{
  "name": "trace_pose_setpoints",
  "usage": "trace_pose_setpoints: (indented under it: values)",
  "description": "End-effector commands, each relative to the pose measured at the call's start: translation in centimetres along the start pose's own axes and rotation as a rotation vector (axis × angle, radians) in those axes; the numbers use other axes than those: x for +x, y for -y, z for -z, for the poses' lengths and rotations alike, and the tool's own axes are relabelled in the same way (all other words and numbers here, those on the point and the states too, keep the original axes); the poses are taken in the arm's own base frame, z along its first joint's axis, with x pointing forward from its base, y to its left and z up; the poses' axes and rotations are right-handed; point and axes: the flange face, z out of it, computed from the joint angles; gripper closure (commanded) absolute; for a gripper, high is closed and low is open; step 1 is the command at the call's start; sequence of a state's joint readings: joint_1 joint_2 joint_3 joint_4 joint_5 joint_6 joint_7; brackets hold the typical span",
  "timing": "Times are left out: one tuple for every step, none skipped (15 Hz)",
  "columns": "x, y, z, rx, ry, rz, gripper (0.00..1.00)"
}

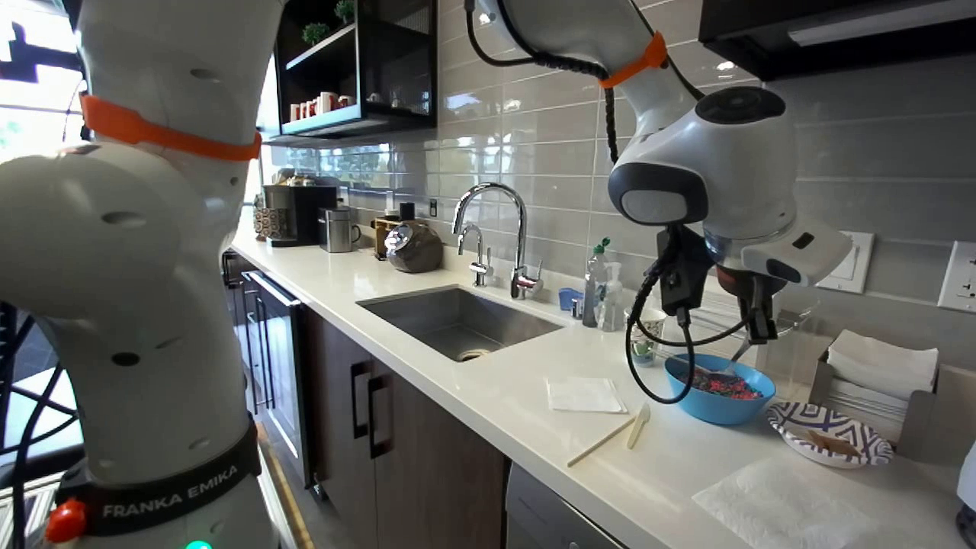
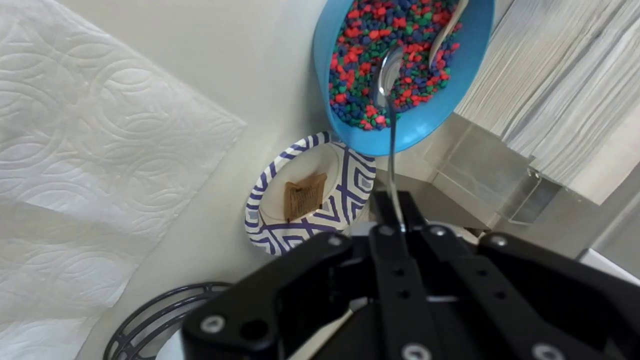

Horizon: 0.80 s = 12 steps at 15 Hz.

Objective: Pick up the spoon from the cup and put it in the bowl

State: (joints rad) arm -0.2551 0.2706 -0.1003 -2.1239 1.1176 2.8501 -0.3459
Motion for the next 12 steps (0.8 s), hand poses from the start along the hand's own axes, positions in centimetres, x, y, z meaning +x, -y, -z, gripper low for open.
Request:
trace_pose_setpoints:
  values:
    - [-0.4,-0.4,-1.1,-0.007,-0.034,0.031,0.99]
    - [-0.6,-0.5,-1.3,-0.006,-0.036,0.033,0.99]
    - [-0.7,-0.5,-1.4,-0.003,-0.041,0.034,0.99]
    - [-0.8,-0.5,-1.6,0.002,-0.037,0.026,0.99]
    - [-0.8,-0.6,-1.8,0.006,-0.037,0.023,0.99]
    - [-0.8,-0.7,-2.0,0.006,-0.039,0.023,0.99]
    - [-0.9,-0.8,-2.1,0.007,-0.040,0.022,0.99]
    - [-1.0,-1.0,-2.3,0.004,-0.040,0.022,0.99]
    - [-1.1,-1.1,-2.5,0.000,-0.043,0.026,0.99]
    - [-1.2,-1.2,-2.8,-0.003,-0.046,0.033,0.99]
    - [-1.3,-1.2,-3.0,-0.010,-0.055,0.043,0.99]
    - [-1.4,-1.2,-3.2,-0.017,-0.068,0.052,0.99]
